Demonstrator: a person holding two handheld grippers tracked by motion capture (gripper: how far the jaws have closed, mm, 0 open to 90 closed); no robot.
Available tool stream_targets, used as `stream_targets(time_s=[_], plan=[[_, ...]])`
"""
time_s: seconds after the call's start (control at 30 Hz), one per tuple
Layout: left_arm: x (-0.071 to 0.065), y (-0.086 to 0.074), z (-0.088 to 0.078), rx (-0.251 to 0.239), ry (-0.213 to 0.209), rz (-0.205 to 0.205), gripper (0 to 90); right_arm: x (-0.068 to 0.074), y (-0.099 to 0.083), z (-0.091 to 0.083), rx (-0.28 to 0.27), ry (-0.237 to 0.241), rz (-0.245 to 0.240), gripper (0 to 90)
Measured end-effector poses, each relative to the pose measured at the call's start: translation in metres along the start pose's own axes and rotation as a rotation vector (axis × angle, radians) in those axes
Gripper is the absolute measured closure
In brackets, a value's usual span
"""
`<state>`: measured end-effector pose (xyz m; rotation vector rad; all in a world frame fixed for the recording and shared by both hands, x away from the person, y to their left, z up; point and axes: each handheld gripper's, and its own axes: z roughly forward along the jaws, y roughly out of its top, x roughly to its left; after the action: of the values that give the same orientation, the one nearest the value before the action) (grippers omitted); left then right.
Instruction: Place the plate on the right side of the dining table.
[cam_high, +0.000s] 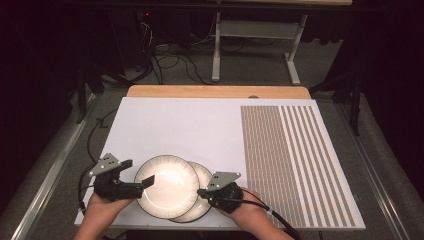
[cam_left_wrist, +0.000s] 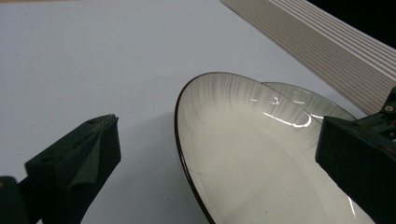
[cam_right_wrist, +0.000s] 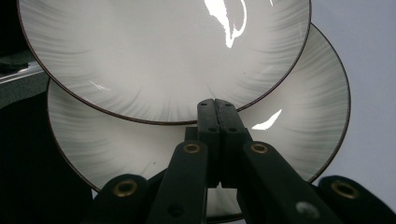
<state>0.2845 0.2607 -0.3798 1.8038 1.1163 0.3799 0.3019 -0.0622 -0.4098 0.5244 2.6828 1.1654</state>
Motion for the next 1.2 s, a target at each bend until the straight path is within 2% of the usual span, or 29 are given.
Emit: stream_targets(time_s=[0.07,0.1,0.23,0.33,0.47,0.57,0.63,0.77,0.9,1.03,1.2], plan=[[0.002,-0.001,0.001,0.033,-0.009,-0.011,1.0,-0.001,0.0,0.001,-0.009,0.002,-0.006,90.0],[0.005,-0.002,0.002,0.06,-0.028,-0.033,1.6,-0.001,0.0,0.001,-0.01,0.001,-0.006,90.0],[0.007,-0.005,0.003,0.115,-0.071,-0.069,10.1,0.0,0.0,0.0,-0.003,-0.001,-0.007,90.0],[0.008,-0.008,0.007,0.154,-0.071,-0.084,14.9,0.0,0.0,0.0,-0.003,-0.002,-0.006,90.0],[0.008,-0.009,0.009,0.161,-0.06,-0.119,16.5,0.0,0.0,0.0,-0.004,-0.003,-0.004,90.0],[0.009,-0.011,0.011,0.166,-0.075,-0.143,24.3,0.0,0.0,0.0,-0.003,-0.005,-0.004,90.0],[0.011,-0.011,0.013,0.16,-0.107,-0.187,34.9,0.0,0.0,0.001,-0.008,-0.007,0.007,90.0],[0.01,-0.009,0.017,0.173,-0.12,-0.201,46.4,0.0,0.0,0.001,-0.008,-0.008,0.005,90.0],[0.01,-0.008,0.018,0.221,-0.128,-0.209,47.8,0.0,0.001,0.0,-0.005,-0.011,0.004,90.0],[0.011,-0.009,0.016,0.229,-0.108,-0.211,56.1,0.0,0.001,0.0,-0.003,-0.013,0.003,90.0],[0.014,-0.011,0.015,0.223,-0.13,-0.232,60.8,0.001,0.001,0.0,-0.003,-0.013,-0.002,90.0]])
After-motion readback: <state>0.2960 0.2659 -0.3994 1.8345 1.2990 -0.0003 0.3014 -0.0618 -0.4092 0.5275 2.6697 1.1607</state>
